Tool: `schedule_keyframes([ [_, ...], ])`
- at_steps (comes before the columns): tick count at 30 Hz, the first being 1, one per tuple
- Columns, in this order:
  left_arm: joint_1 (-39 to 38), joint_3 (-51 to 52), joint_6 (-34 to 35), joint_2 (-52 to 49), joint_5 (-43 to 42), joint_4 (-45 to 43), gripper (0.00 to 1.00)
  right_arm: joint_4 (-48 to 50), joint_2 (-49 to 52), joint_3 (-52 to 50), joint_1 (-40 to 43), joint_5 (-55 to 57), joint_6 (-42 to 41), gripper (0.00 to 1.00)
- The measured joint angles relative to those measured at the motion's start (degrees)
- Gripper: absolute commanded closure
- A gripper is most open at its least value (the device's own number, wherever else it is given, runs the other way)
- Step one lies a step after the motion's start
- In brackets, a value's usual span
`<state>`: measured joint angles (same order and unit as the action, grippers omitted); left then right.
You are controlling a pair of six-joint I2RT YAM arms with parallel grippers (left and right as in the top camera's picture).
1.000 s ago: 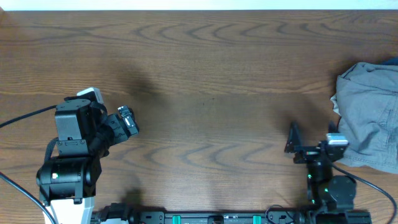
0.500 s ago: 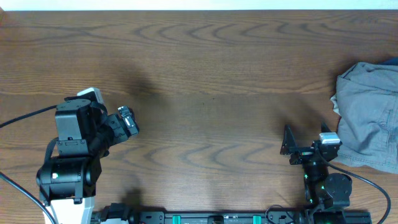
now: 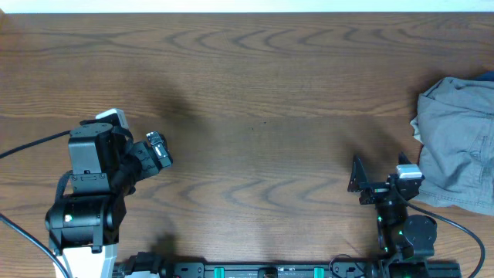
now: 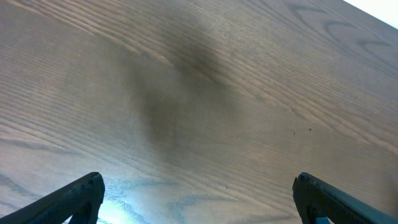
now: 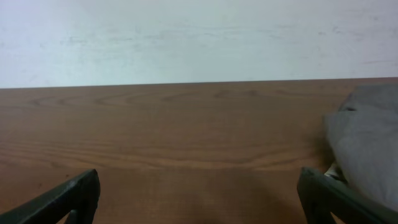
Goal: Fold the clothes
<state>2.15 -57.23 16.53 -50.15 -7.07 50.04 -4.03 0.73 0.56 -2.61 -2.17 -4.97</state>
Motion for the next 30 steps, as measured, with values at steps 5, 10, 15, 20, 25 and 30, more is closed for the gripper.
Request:
schedule_keyframes([
  [5,0.0,0.0,0.0,0.0,0.0,0.0,0.02,0.0,0.0,0.0,0.0,0.0,0.0,0.01],
  [10,-0.2,0.0,0.0,0.1,0.0,0.0,0.02,0.0,0.0,0.0,0.0,0.0,0.0,0.01],
  [15,-1.8,0.7,-0.9,3.7,1.0,0.1,0.02,0.0,0.0,0.0,0.0,0.0,0.0,0.01],
  [20,-2.1,7.2,-2.3,13.2,4.9,-1.3,0.02,0.0,0.0,0.0,0.0,0.0,0.0,0.01],
  [25,-2.1,21.2,-3.1,24.7,7.7,-11.8,0.02,0.0,0.0,0.0,0.0,-0.2,0.0,0.01],
  [30,-2.2,36.9,-3.2,37.0,9.2,-27.2,0.02,0.0,0.0,0.0,0.0,-0.4,0.0,0.01],
])
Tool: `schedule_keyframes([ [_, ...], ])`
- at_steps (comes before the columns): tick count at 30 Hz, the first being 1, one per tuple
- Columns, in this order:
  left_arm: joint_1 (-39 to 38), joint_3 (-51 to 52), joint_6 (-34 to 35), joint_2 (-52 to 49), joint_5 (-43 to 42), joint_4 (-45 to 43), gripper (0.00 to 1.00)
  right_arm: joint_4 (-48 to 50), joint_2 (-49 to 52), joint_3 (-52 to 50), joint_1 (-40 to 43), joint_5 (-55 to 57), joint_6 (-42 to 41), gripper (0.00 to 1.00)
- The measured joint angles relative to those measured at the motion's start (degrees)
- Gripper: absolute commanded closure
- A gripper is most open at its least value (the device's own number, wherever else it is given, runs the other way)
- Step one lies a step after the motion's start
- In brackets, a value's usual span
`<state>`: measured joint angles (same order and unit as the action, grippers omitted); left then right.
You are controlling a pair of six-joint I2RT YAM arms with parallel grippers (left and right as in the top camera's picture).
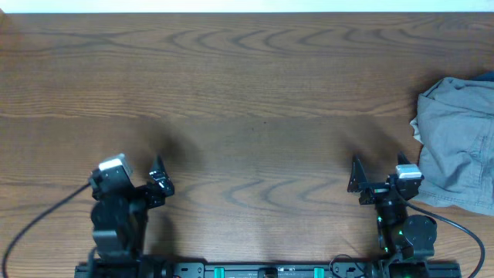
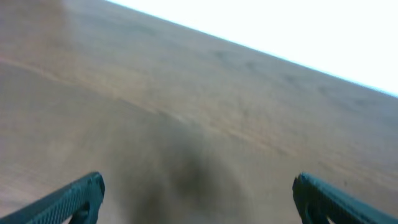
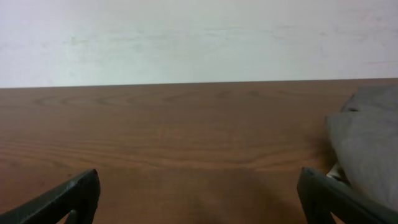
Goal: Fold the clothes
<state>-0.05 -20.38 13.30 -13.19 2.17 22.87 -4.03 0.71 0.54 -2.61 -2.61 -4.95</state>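
A crumpled grey garment lies at the table's right edge, and its left side shows in the right wrist view. My right gripper stands open just left of the garment near the front edge, apart from it, with nothing between its fingers. My left gripper is open and empty at the front left, far from the garment. In its blurred wrist view the two fingertips frame bare wood.
The brown wooden table stretches between the two arms and back to a pale wall. A small blue scrap peeks out behind the garment at the right edge. Cables run from both arm bases at the front.
My left arm has drawn back toward the front edge and sits lower; its camera now looks out across the table, not down. The right arm and the garment have not moved.
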Motion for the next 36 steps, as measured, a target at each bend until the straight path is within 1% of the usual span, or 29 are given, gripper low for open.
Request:
schedule_keyframes([
  [3,0.0,8.1,0.0,5.2,0.3,-9.4,0.02,0.0,0.0,0.0,0.0,0.0,0.0,0.01],
  [6,0.0,15.1,0.0,8.2,1.1,-20.1,0.02,0.0,0.0,0.0,0.0,0.0,0.0,0.01],
  [8,0.0,18.3,-0.1,9.3,1.5,-24.8,0.02,0.0,0.0,0.0,0.0,0.0,0.0,0.01],
  [10,0.0,19.8,-0.1,10.1,1.7,-23.7,0.02,0.0,0.0,0.0,0.0,0.0,0.0,0.01],
  [16,0.0,19.5,-0.1,12.5,1.7,-22.3,0.02,0.0,0.0,0.0,0.0,0.0,0.0,0.01],
  [36,0.0,19.2,0.0,12.6,1.7,-21.6,0.02,0.0,0.0,0.0,0.0,0.0,0.0,0.01],
])
